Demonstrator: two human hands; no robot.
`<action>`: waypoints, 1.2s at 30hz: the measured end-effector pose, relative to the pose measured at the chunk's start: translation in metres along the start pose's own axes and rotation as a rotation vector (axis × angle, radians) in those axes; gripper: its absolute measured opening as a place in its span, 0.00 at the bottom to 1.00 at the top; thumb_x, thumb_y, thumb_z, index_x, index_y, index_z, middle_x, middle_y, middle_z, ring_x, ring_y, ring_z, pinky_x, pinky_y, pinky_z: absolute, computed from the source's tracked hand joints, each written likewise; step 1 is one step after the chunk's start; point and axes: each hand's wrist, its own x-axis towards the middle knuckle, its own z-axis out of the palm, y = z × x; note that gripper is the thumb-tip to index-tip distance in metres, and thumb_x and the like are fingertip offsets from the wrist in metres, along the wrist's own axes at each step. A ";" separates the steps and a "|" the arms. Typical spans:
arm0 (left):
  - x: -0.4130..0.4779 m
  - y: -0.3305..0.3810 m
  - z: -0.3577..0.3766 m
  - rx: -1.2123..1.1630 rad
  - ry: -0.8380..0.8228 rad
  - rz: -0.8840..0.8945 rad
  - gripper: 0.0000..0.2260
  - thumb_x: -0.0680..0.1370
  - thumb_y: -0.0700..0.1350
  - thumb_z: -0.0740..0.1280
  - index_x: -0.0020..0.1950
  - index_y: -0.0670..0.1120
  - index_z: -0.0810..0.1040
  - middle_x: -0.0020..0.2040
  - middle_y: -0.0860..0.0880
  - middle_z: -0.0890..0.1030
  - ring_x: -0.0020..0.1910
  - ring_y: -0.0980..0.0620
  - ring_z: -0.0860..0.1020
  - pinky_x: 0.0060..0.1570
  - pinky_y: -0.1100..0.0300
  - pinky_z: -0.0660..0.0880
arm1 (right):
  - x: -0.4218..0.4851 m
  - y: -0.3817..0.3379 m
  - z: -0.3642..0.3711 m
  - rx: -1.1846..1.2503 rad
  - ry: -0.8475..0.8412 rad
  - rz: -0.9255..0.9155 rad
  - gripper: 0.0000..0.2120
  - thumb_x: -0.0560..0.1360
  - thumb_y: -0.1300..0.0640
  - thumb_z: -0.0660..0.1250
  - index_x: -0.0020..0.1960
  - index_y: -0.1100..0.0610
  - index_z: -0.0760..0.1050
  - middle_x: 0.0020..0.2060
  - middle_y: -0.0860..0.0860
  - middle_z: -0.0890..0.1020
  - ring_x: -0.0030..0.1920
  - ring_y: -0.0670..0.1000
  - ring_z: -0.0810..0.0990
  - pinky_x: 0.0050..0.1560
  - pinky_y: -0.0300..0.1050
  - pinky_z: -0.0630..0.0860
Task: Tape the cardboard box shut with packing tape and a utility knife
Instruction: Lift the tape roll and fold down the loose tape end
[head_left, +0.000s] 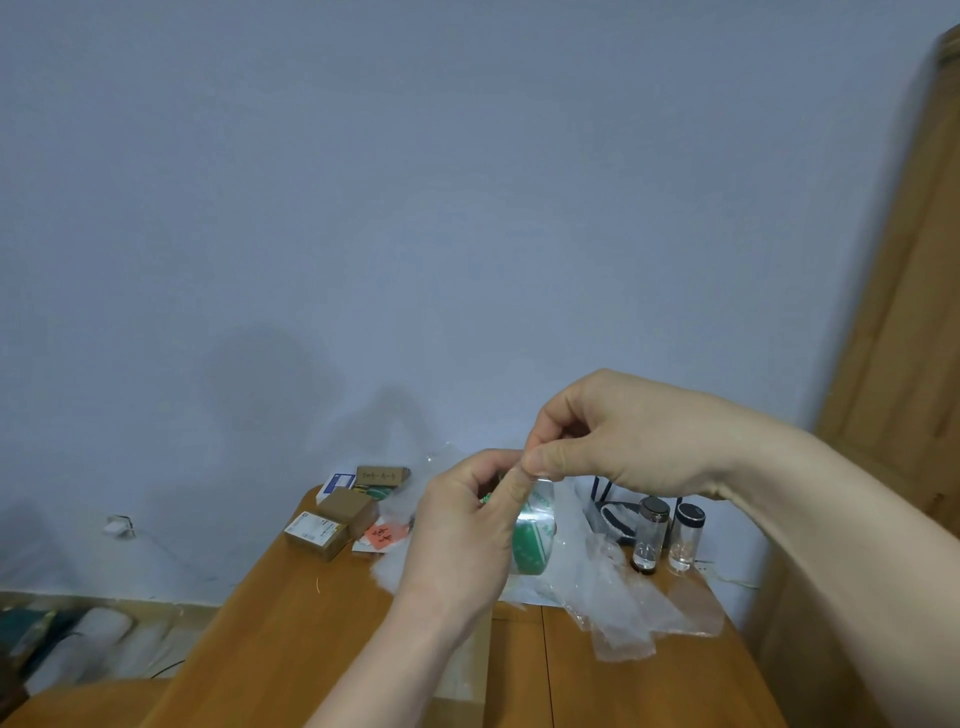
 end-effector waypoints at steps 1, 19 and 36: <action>0.001 0.000 0.000 -0.005 0.007 -0.008 0.08 0.80 0.53 0.69 0.50 0.54 0.88 0.44 0.54 0.89 0.48 0.50 0.87 0.54 0.46 0.83 | 0.000 0.000 0.002 -0.009 0.018 0.000 0.07 0.75 0.47 0.74 0.44 0.50 0.85 0.36 0.46 0.85 0.35 0.42 0.78 0.43 0.44 0.77; -0.001 0.009 0.006 -0.055 0.105 0.008 0.09 0.82 0.45 0.68 0.47 0.52 0.87 0.43 0.49 0.89 0.43 0.53 0.85 0.46 0.56 0.82 | -0.020 -0.020 0.025 -0.659 0.409 -0.170 0.11 0.79 0.41 0.60 0.53 0.42 0.79 0.45 0.42 0.85 0.50 0.46 0.77 0.62 0.50 0.69; -0.002 0.017 -0.002 0.070 0.099 0.136 0.10 0.77 0.59 0.69 0.46 0.57 0.87 0.40 0.51 0.86 0.37 0.48 0.79 0.44 0.47 0.80 | -0.019 -0.019 0.004 -0.456 0.301 -0.217 0.12 0.75 0.35 0.68 0.52 0.40 0.75 0.38 0.37 0.83 0.41 0.41 0.78 0.42 0.33 0.62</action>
